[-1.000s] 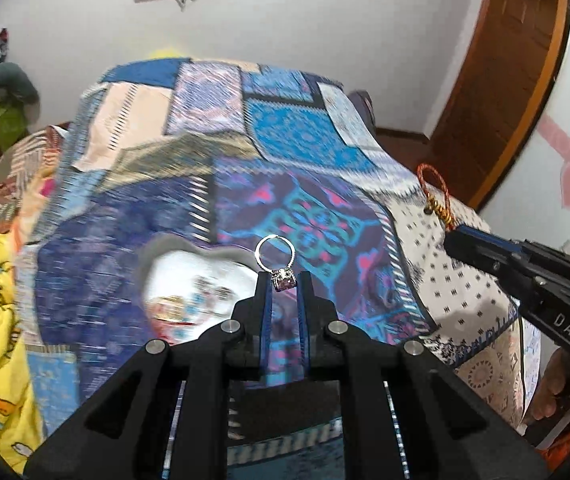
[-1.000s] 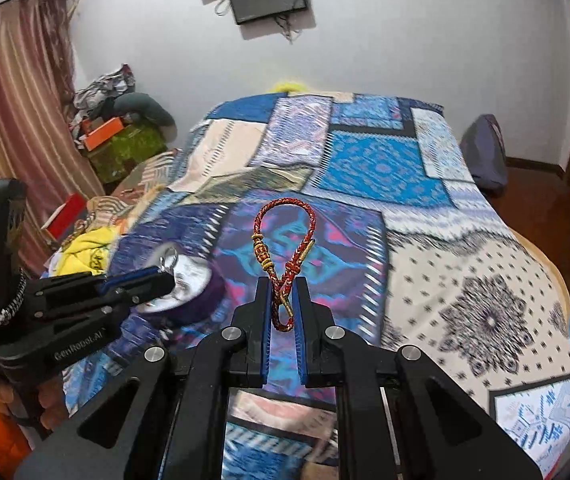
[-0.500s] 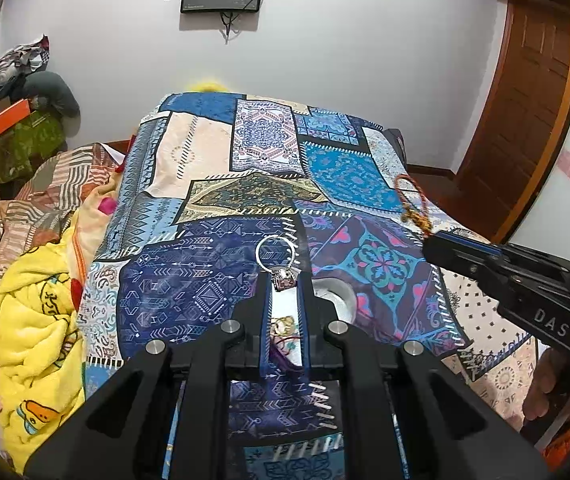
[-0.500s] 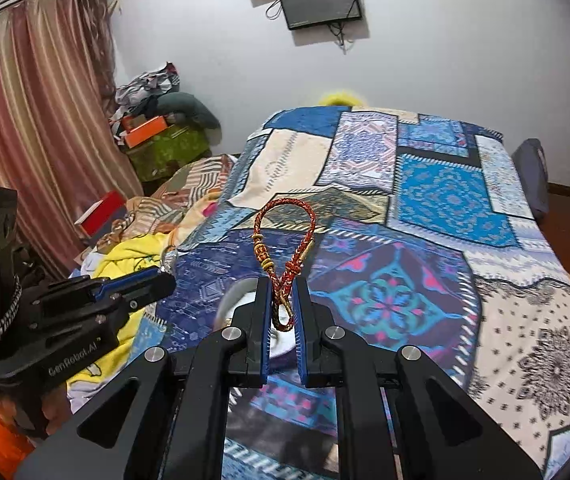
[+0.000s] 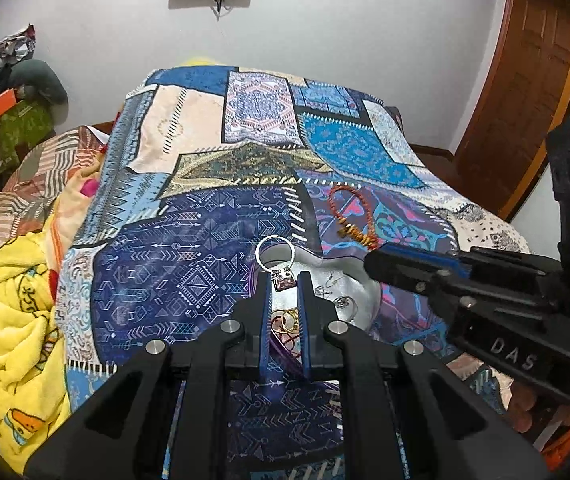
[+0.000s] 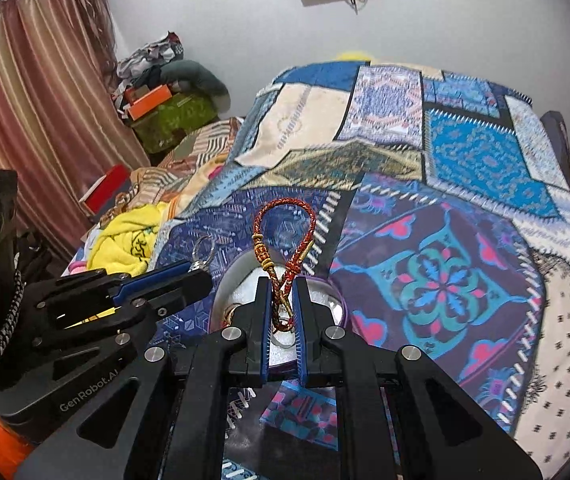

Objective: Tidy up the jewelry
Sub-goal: 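Carry the charm ring and bracelet over the heart tin and open both tools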

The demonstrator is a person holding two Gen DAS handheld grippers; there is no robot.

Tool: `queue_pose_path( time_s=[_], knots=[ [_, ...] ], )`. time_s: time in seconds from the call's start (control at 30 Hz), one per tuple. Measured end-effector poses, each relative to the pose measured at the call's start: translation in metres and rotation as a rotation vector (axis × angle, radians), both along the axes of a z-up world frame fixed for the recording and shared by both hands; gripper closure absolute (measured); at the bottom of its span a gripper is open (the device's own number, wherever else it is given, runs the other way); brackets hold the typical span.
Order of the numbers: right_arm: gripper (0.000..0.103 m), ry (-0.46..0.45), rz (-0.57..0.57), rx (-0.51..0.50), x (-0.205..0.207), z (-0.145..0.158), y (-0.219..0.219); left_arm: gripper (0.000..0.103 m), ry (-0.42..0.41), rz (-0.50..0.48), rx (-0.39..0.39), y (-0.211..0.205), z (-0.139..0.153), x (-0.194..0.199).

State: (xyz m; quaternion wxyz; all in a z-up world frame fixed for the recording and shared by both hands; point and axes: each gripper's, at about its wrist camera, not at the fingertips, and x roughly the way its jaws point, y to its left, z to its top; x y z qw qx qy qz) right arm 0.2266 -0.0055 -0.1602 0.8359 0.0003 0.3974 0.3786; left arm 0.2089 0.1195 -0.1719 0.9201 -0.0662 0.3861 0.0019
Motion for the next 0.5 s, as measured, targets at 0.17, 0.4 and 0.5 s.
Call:
queue_pose_path(
  time_s=[0.17, 0.4, 0.5],
  knots=[
    [0.094, 0.023, 0.021, -0.022, 0.002, -0.014, 0.007, 0.092, 0.022, -0.023, 0.007, 0.0, -0.01, 0.011],
    [0.094, 0.068, 0.03, -0.022, 0.008, -0.026, 0.009, 0.092, 0.028, -0.028, 0.01, -0.002, -0.017, 0.017],
    [0.093, 0.07, 0.03, -0.023, 0.009, -0.025, 0.009, 0.092, 0.024, -0.025, 0.018, -0.002, -0.017, 0.018]
  ],
)
